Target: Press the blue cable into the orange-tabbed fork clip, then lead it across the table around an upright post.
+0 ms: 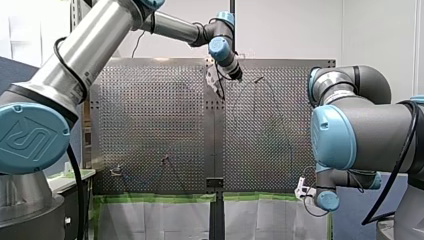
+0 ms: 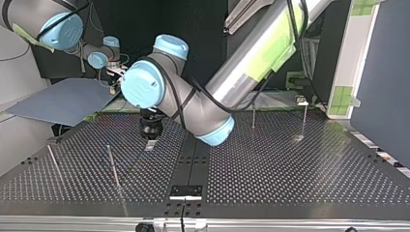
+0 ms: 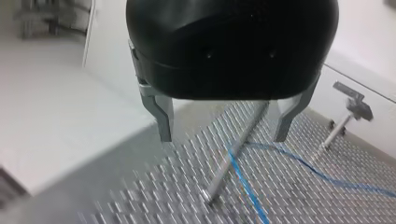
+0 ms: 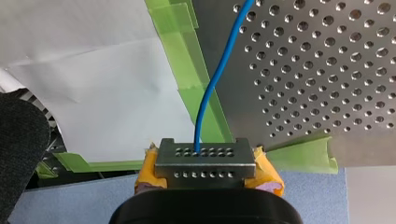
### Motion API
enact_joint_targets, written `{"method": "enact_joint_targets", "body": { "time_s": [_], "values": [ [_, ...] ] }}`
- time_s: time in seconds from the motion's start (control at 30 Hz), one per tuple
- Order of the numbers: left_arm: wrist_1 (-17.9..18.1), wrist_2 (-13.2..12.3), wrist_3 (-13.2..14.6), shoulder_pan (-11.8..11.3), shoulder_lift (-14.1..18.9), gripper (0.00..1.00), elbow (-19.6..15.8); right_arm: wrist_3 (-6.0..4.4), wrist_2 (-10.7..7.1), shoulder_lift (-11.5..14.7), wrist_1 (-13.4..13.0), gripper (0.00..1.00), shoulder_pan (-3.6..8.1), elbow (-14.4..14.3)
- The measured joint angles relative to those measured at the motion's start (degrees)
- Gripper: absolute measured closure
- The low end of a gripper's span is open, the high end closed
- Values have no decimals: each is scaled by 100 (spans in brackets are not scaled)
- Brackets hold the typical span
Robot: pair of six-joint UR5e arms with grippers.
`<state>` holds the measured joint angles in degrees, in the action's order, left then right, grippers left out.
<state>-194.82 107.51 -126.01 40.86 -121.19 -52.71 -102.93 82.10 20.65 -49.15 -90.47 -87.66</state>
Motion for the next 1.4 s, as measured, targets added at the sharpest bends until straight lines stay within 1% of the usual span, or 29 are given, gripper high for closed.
{"method": "enact_joint_targets", "body": {
  "time_s": [0.1, 0.27, 0.5, 0.6, 0.7, 0.83, 1.0, 1.2, 1.4],
  "values": [
    [91, -110, 180, 17, 17, 1, 117, 0, 0, 1, 4, 100, -1, 0],
    [223, -358, 459, 41, 18, 1, 167, 0, 0, -1, 8, 100, -15, 1],
    [252, -750, 872, 110, -10, 1, 168, -5, 0, -1, 10, 100, -19, 1],
    [251, -816, 1035, 128, -19, 1, 168, -6, 0, -1, 15, 100, -19, 0],
    [249, -837, 1191, 143, -43, 1, 166, -6, 0, -1, 17, 100, -19, 0],
    [240, -816, 1392, 168, -155, 1, 166, -8, 0, -1, 17, 100, -20, 0],
    [251, -619, 1662, 208, -277, 1, 165, -28, -2, -1, 18, 100, -21, 2],
    [321, -533, 1967, 243, -292, 1, 197, -34, -8, -1, 18, 100, -23, 1],
    [386, -531, 2287, 248, -293, 1, 200, -28, -4, 0, 19, 100, -26, 0]
  ]
}}
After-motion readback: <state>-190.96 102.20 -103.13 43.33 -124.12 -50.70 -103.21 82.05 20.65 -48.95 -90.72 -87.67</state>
